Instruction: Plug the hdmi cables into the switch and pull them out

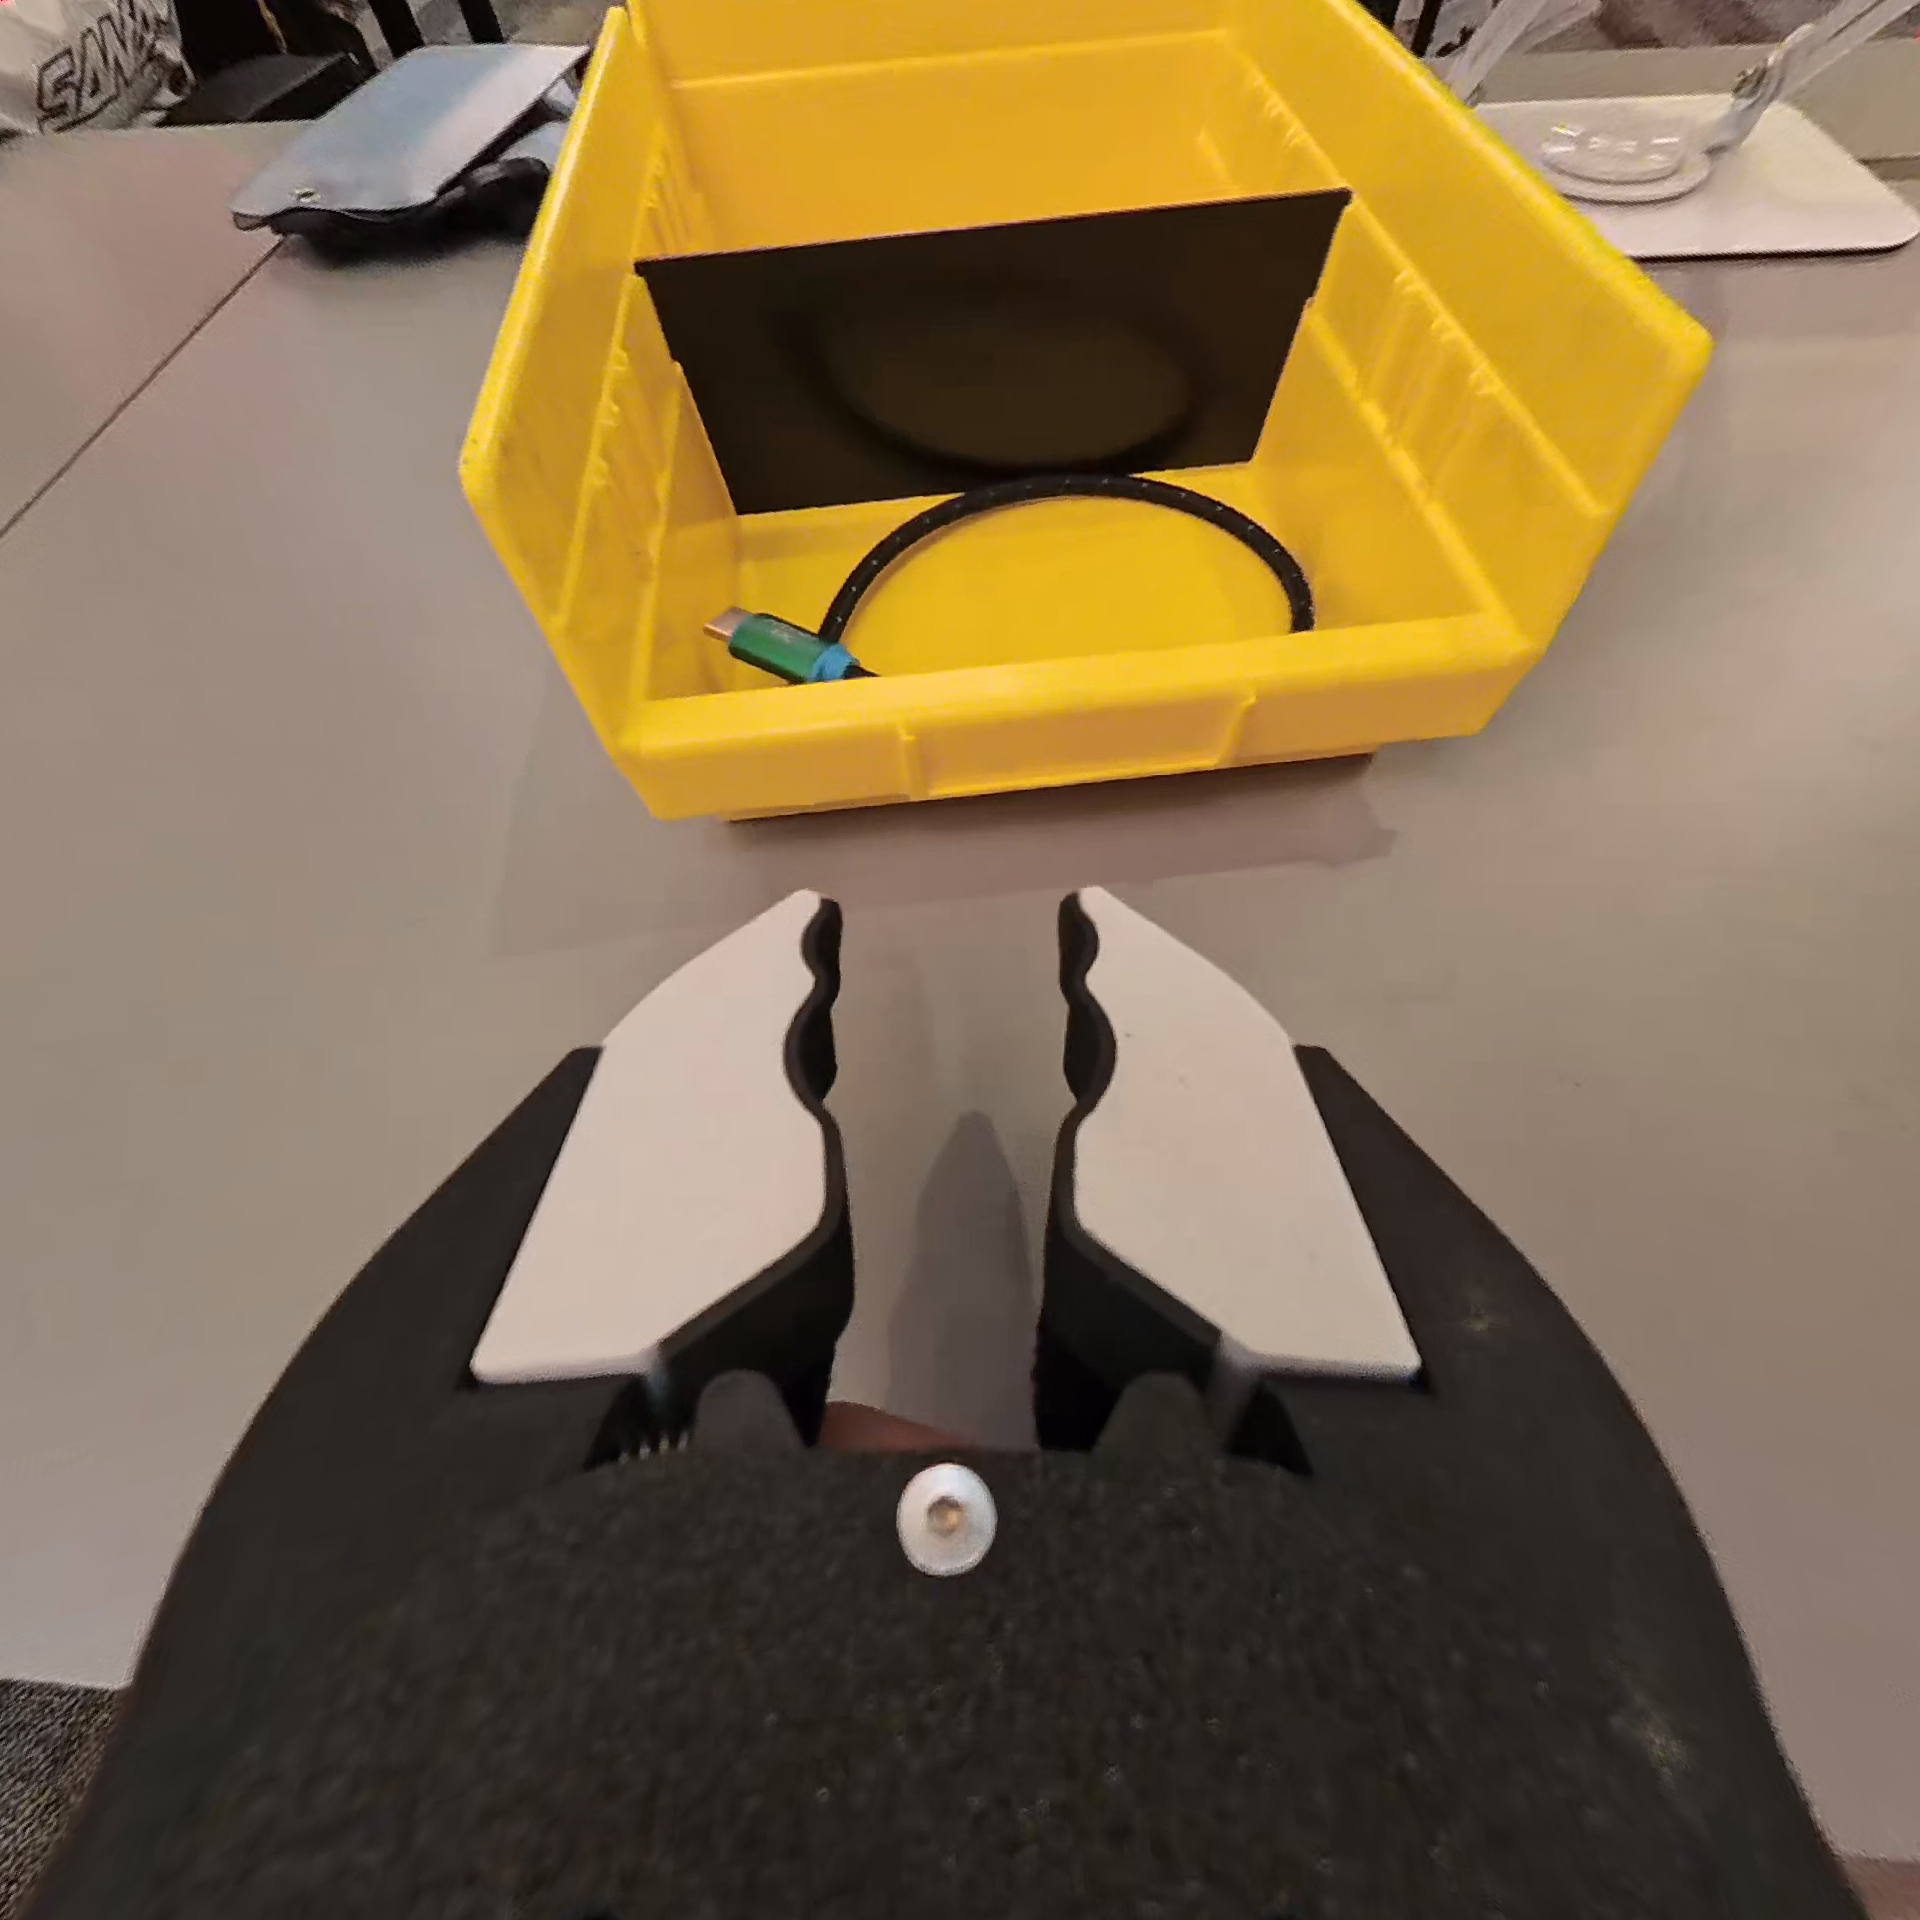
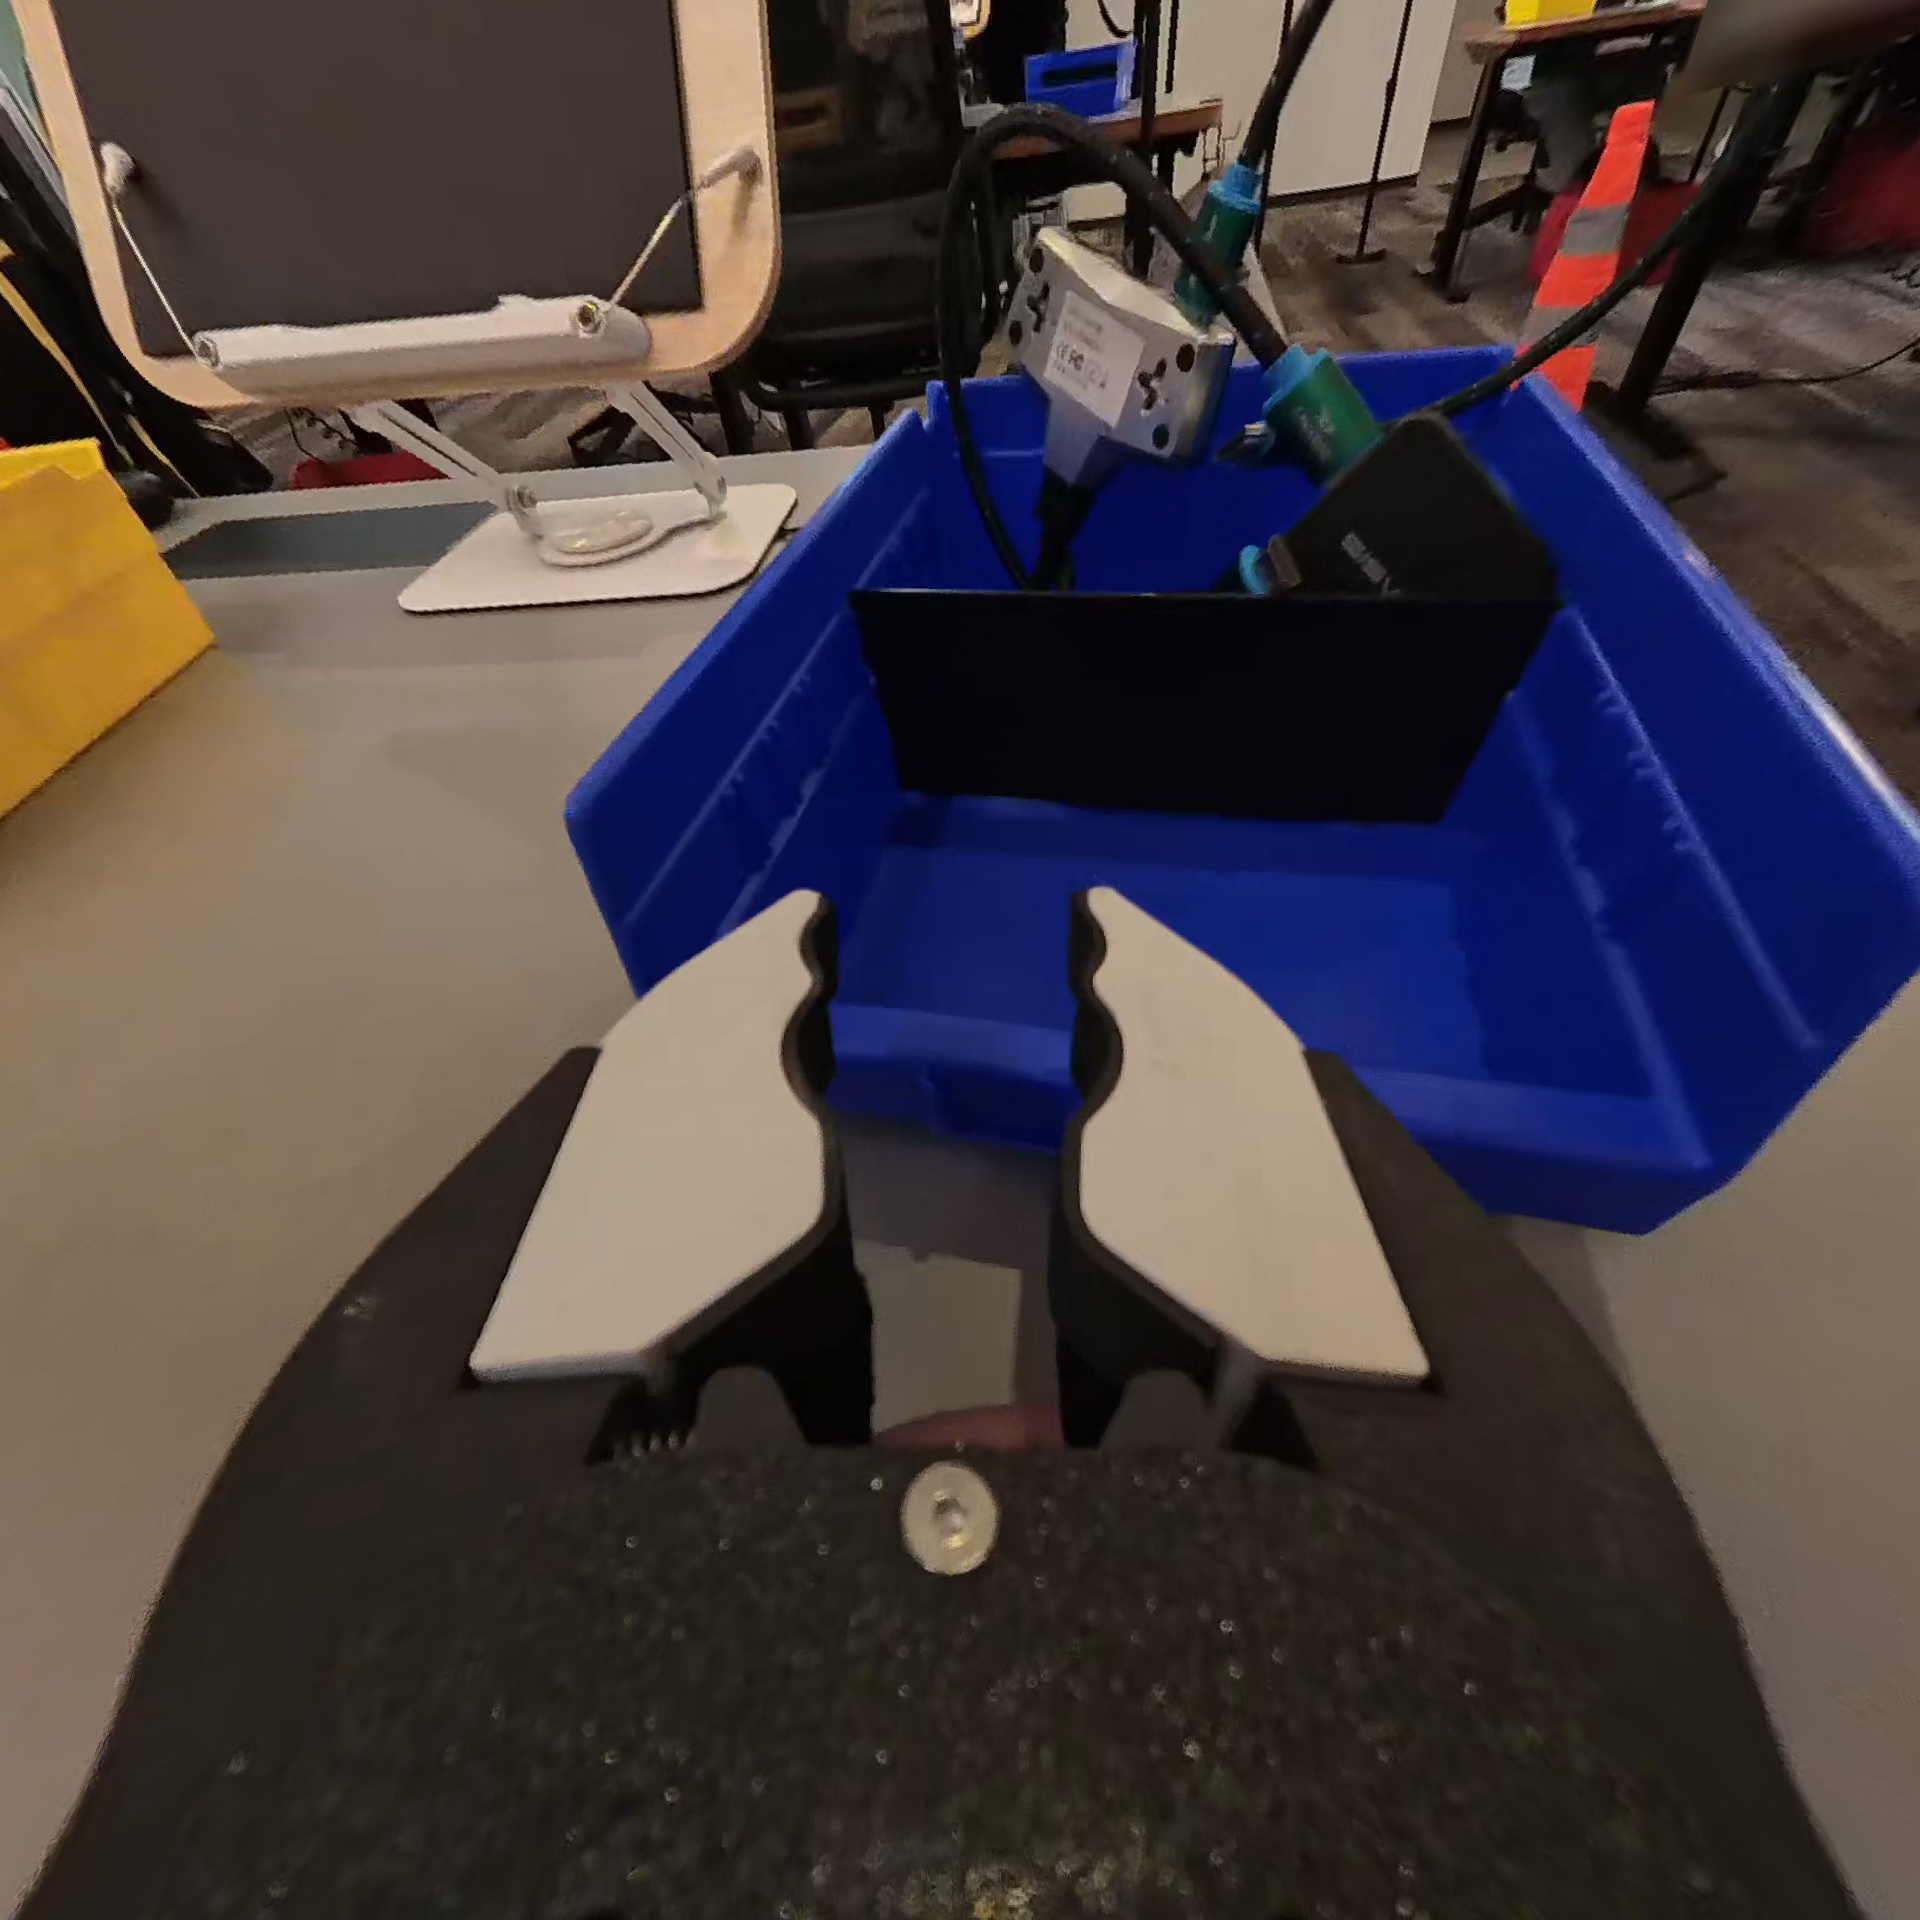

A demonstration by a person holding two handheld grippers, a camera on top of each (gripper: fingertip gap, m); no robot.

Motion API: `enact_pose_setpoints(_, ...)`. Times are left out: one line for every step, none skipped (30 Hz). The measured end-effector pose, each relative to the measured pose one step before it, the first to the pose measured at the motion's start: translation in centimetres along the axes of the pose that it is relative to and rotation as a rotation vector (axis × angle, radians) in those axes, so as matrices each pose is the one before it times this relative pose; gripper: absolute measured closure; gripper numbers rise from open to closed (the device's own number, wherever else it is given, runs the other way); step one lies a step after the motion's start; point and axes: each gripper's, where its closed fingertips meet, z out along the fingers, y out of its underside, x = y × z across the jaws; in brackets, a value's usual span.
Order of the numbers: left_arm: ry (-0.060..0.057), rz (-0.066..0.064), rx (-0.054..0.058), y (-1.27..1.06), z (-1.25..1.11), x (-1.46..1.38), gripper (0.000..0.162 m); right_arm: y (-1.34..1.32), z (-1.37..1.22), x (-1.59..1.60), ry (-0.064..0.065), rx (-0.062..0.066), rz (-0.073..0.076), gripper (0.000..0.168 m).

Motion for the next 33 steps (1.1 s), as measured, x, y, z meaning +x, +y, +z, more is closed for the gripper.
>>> enact_pose_setpoints(-0.0016,-0.0039,-0.0011,-0.002,0.011,-0.083,0.122,0.048,-0.095,0.246,0.0068,0.0016,-0.0091,0.127)
enact_pose_setpoints(0.0028,-0.0035,0.0007,-0.023,0.058,-0.005,0.122,0.007,-0.074,0.267,0.0061,0.0015,-0.002,0.127)
enact_pose_setpoints(0.0015,0.001,-0.0016,-0.005,0.079,-0.012,0.122,0.033,-0.042,0.258,0.002,-0.0019,0.0109,0.127)
enact_pose_setpoints(-0.0043,0.0036,-0.0027,0.013,0.082,-0.065,0.122,0.061,-0.014,0.166,-0.0038,-0.0015,0.0225,0.127)
enact_pose_setpoints(-0.0018,0.0039,-0.0028,0.023,0.084,-0.014,0.122,0.075,0.025,0.037,-0.012,-0.002,0.0269,0.127)
enact_pose_setpoints(0.0012,0.0009,-0.0051,0.061,0.071,0.068,0.122,0.139,0.027,0.089,-0.0085,-0.0065,0.0228,0.127)
enact_pose_setpoints(0.0043,-0.0028,-0.0052,0.071,0.052,0.143,0.122,0.12,0.024,0.181,-0.0006,-0.0069,0.0143,0.127)
enact_pose_setpoints(0.011,-0.0018,-0.0021,0.05,0.036,0.26,0.122,0.053,-0.004,0.179,0.0013,-0.0047,0.0063,0.127)
enact_pose_setpoints(0.0065,0.0051,-0.0006,0.04,0.03,0.171,0.121,-0.014,-0.066,0.147,0.0024,-0.0016,0.0033,0.127)
enact_pose_setpoints(-0.0038,0.0105,-0.0011,0.036,0.022,0.018,0.122,-0.091,-0.096,0.14,0.0049,0.0041,0.0031,0.127)
enact_pose_setpoints(-0.0073,0.0096,-0.0017,0.017,0.027,-0.071,0.122,-0.076,-0.081,0.072,0.0033,0.0055,0.0006,0.127)
enact_pose_setpoints(-0.0016,0.0038,-0.0019,0.011,0.046,-0.005,0.121,0.001,-0.053,-0.002,0.0014,0.0014,-0.0052,0.127)
enact_pose_setpoints(0.008,-0.0048,-0.0039,0.033,0.044,0.122,0.122,0.059,0.001,0.023,0.0045,-0.0023,-0.0112,0.126)
enact_pose_setpoints(0.0117,-0.0107,-0.0036,0.053,0.025,0.182,0.122,0.052,0.028,0.028,0.0061,-0.0019,-0.0143,0.126)
enact_pose_setpoints(0.012,-0.0073,-0.0009,0.04,0.022,0.189,0.122,0.031,0.02,-0.038,0.0029,-0.0039,-0.0104,0.125)
enact_pose_setpoints(0.0081,0.0014,-0.0022,0.093,0.01,0.137,0.121,-0.02,-0.002,-0.135,-0.0029,-0.0013,-0.0011,0.124)
enact_pose_setpoints(0.0016,0.0055,-0.0047,0.118,0.023,0.053,0.121,-0.054,0.004,-0.243,-0.0084,0.0047,0.0013,0.124)
enact_pose_setpoints(0.0021,0.0027,-0.0052,0.094,0.013,0.061,0.121,-0.049,0.032,-0.339,-0.0129,0.0056,-0.0028,0.122)
enact_pose_setpoints(0.0095,-0.0036,-0.0041,0.074,0.029,0.181,0.122,-0.034,0.075,-0.445,-0.0161,0.004,-0.0101,0.12)
enact_pose_setpoints(0.0169,-0.0084,-0.0044,0.067,0.043,0.32,0.122,0.049,0.136,-0.492,-0.0152,-0.0003,-0.0191,0.118)
enact_pose_setpoints(0.0185,-0.0074,-0.0057,0.103,0.058,0.373,0.122,0.101,0.165,-0.693,-0.0244,-0.0064,-0.026,0.114)
enact_pose_setpoints(0.0165,-0.0004,-0.0074,0.135,0.092,0.374,0.122,0.073,0.18,-1.125,-0.0465,-0.0074,-0.0248,0.112)
enact_pose_setpoints(0.0125,0.0069,-0.0087,0.17,0.114,0.327,0.121,0.001,0.233,-1.55,-0.0671,-0.0003,-0.0172,0.112)
enact_pose_setpoints(0.0074,0.0088,-0.0091,0.161,0.133,0.273,0.122,0.017,0.38,-1.586,-0.061,0.0011,-0.0093,0.111)
enact_pose_setpoints(0.0083,0.0053,-0.0079,0.103,0.129,0.298,0.122,0.046,0.586,-1.319,-0.0393,-0.0017,-0.0054,0.107)
enact_pose_setpoints(0.016,-0.0005,-0.0056,0.052,0.12,0.43,0.122,-0.011,0.73,-1.008,-0.0237,-0.0046,-0.0005,0.102)
enact_pose_setpoints(0.02,-0.0029,-0.0018,-0.016,0.105,0.53,0.122,-0.083,0.802,-0.757,-0.0177,-0.0078,-0.0035,0.102)
enact_pose_setpoints(0.0182,0.0013,-0.0004,-0.026,0.097,0.538,0.122,-0.204,0.8,-0.27,0.0044,-0.0074,-0.0117,0.101)
enact_pose_setpoints(0.016,0.0061,-0.0041,0.033,0.083,0.542,0.122,-0.44,0.739,0.059,0.0215,0.0023,-0.0069,0.1)
enact_pose_setpoints(0.0145,0.0071,-0.0086,0.102,0.054,0.514,0.122,-0.543,0.661,0.173,0.0296,0.0076,0.0063,0.099)
enact_pose_setpoints(0.0108,0.0054,-0.004,0.098,0.041,0.437,0.122,-0.374,0.566,0.129,0.0264,-0.0007,0.0136,0.097)
enact_pose_setpoints(0.0163,0.0059,-0.0006,0.083,0.007,0.526,0.122,-0.223,0.447,-0.06,0.0162,-0.0039,0.0167,0.094)
enact_pose_setpoints(0.0208,0.009,0.0001,0.062,0.02,0.613,0.122,-0.164,0.372,-0.339,-0.0006,-0.0024,0.018,0.092)
